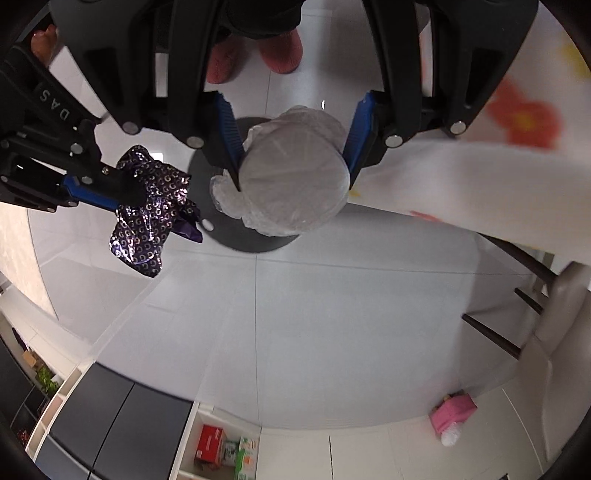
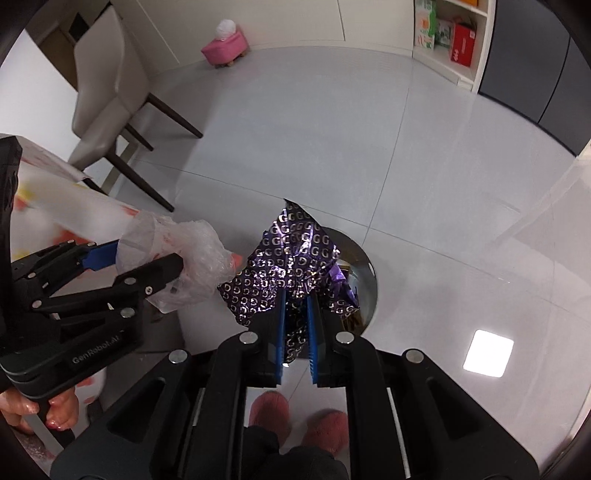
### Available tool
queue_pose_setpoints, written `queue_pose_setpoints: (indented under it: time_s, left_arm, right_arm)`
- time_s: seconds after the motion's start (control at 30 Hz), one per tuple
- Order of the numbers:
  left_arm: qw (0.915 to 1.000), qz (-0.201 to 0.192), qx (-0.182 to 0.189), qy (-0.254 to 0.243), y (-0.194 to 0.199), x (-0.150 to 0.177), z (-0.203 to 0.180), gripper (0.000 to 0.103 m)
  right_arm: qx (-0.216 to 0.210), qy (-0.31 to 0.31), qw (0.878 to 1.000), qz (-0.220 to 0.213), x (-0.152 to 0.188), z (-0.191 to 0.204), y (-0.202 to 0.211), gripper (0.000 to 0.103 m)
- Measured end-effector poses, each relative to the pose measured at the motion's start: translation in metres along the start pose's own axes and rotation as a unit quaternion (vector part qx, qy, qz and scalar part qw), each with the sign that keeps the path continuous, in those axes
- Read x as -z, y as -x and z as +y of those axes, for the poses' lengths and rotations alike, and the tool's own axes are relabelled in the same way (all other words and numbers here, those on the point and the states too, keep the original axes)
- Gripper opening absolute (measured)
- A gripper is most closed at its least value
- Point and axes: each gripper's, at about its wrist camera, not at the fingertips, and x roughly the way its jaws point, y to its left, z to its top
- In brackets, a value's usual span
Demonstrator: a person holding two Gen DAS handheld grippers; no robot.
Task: Collect trash
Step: 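Carry the plastic cup and purple wrapper over the grey bin, then open both tools to drop the cup and wrapper into the bin, then move both tools back over the table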
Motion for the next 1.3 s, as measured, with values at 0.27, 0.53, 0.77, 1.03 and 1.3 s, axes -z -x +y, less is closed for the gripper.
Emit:
queue_pose_setpoints:
  time_s: [0.27,0.53,0.77,1.03,1.3]
  left_arm:
    - [0.9999,0.0,0.001,-0.013,-0.043,0.003,-0.007,0.066]
    - [0.9997,0.002,-0.013,-0.02,0.001,-0.007,-0.016,0.067]
    - [0.9998,-0.006,-0.017,-0.001,0.102,-0.016,-0.004,0.067]
    - [0.997,-0.033,-0.037,0.059,0.234,-0.014,0.03,0.067]
    - [0.9759,-0.071,-0.1,0.181,0.34,0.033,0.101,0.07]
  right_arm:
    - [0.01,-0.007,1.0,-0.01,0.01,-0.012,-0.033,0.027]
    - [0.014,-0.014,1.0,-0.003,0.0,-0.01,0.011,0.028]
    - [0.011,0.013,1.0,-0.004,-0.024,0.021,0.108,0.028]
    - [-0.028,0.091,0.995,-0.014,-0.053,0.094,0.223,0.028]
    - [-0.098,0.219,0.971,-0.016,-0.062,0.197,0.277,0.028]
